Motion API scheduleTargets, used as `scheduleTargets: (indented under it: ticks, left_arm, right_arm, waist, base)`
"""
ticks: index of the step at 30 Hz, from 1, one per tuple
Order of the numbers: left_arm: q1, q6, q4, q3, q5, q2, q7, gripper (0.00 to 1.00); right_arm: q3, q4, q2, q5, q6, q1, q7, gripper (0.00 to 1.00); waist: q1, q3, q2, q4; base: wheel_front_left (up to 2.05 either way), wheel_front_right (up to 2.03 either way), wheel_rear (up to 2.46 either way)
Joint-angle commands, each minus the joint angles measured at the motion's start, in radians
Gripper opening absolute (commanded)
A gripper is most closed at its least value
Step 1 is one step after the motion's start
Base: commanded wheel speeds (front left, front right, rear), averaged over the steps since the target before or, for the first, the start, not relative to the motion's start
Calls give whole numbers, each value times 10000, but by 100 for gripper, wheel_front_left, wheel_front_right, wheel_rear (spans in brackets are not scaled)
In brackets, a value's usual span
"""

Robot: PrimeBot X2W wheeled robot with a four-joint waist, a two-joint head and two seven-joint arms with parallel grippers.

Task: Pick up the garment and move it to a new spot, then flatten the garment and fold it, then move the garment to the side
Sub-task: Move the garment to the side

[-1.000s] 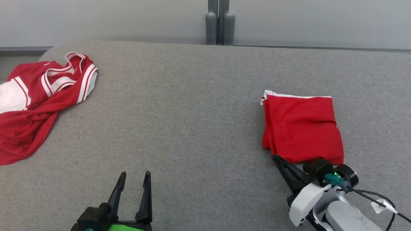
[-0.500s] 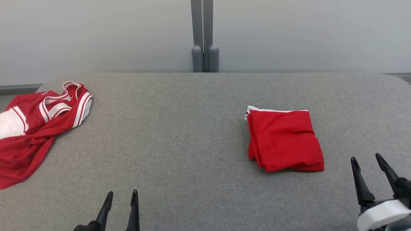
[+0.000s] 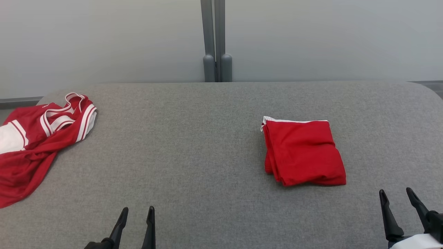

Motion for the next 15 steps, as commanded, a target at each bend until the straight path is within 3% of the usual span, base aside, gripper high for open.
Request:
scheduleTargets:
  ticks: [1, 3, 5, 8, 11, 15]
  left_arm:
    - [-153, -52, -18, 2, -86, 27, -3, 100]
    - [-210, -59, -57, -6, -77, 27, -3, 100]
    - [-264, -54, -78, 41, -62, 25, -3, 100]
    - [-512, -60, -94, -82, -58, 25, -3, 100]
    - [-1048, -67, -46, -390, -237, 25, -3, 100]
    - [-1442, -71, 72, -744, -448, 31, -3, 100]
  right_arm:
    - [-128, 39, 117, 96, -7, 26, -31, 100]
    - [-102, 194, 196, 269, -7, -109, -31, 100]
    - [350, 544, 200, 1248, -2, -1047, 190, 100]
    - [745, 629, -37, 2285, -2, -2161, 1625, 100]
    - [780, 1476, -276, 3140, -10, -4010, 4140, 100]
    - [737, 2639, -336, 3069, -2, -5304, 5652, 100]
  waist:
    - [0, 42, -1, 5]
    - [0, 147, -1, 22]
    - [0, 420, -1, -12]
    - [0, 960, -1, 38]
    - [0, 1812, -1, 344]
    - [0, 2312, -1, 789]
  base:
    - [0, 0, 0]
    - [0, 0, 0]
    - [0, 0, 0]
    - [0, 0, 0]
    - [0, 0, 0]
    - [0, 0, 0]
